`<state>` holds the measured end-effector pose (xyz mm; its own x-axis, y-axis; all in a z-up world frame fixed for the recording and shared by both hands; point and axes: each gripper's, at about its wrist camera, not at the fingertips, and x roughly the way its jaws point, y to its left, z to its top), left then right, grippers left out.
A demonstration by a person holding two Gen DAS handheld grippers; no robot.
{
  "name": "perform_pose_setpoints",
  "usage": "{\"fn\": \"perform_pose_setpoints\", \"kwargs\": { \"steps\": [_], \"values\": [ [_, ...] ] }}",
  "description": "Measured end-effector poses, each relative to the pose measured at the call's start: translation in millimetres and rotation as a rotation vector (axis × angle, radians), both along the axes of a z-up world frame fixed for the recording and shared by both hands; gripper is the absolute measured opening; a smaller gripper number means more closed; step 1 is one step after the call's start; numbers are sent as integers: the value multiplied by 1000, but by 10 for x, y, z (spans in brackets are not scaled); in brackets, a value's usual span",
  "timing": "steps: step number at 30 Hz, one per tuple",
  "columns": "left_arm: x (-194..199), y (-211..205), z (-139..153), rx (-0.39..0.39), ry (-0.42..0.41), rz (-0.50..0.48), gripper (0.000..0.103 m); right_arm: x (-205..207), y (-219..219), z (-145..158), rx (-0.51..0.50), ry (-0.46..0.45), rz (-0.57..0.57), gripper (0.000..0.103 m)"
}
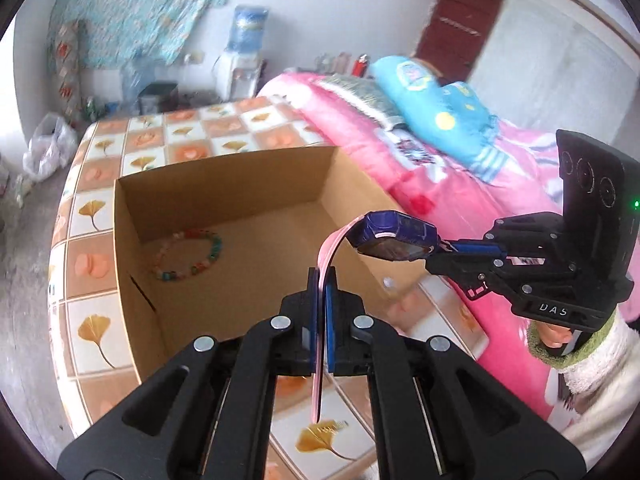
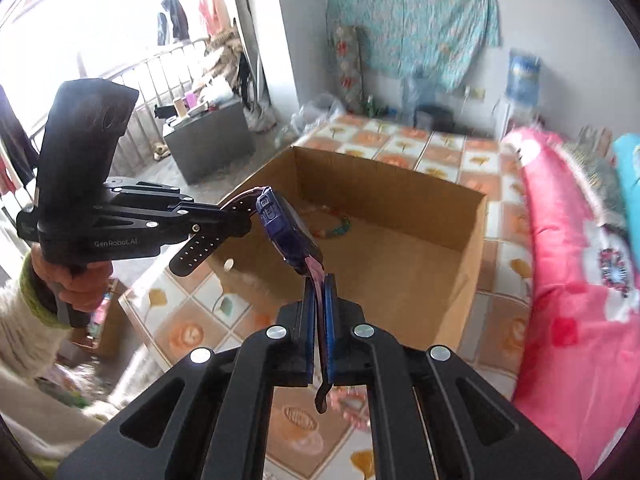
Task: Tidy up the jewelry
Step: 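Carry the watch into the box with both grippers and open the left gripper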
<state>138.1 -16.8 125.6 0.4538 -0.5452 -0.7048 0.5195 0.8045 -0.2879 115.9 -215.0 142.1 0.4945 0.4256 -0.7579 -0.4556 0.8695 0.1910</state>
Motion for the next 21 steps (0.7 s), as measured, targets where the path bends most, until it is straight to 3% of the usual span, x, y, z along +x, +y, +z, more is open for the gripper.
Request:
{"fn": "perform_pose_setpoints", "kwargs": {
  "steps": [6,8,14,21],
  "values": [
    [844,-116,-443,61,227,26,2,965,67,-444,-80,258,-9,4],
    [1132,-156,-674,70,326,40,2,1147,98,-558,-116,280,-5,4],
    [1601,-273,-1175,106,520,49,2,1614,194,-895,-289,333,-2,4],
    [1770,-393,-1420,113,621,48,2,2014,201,-1040,-407,314,-49,12]
  ]
}}
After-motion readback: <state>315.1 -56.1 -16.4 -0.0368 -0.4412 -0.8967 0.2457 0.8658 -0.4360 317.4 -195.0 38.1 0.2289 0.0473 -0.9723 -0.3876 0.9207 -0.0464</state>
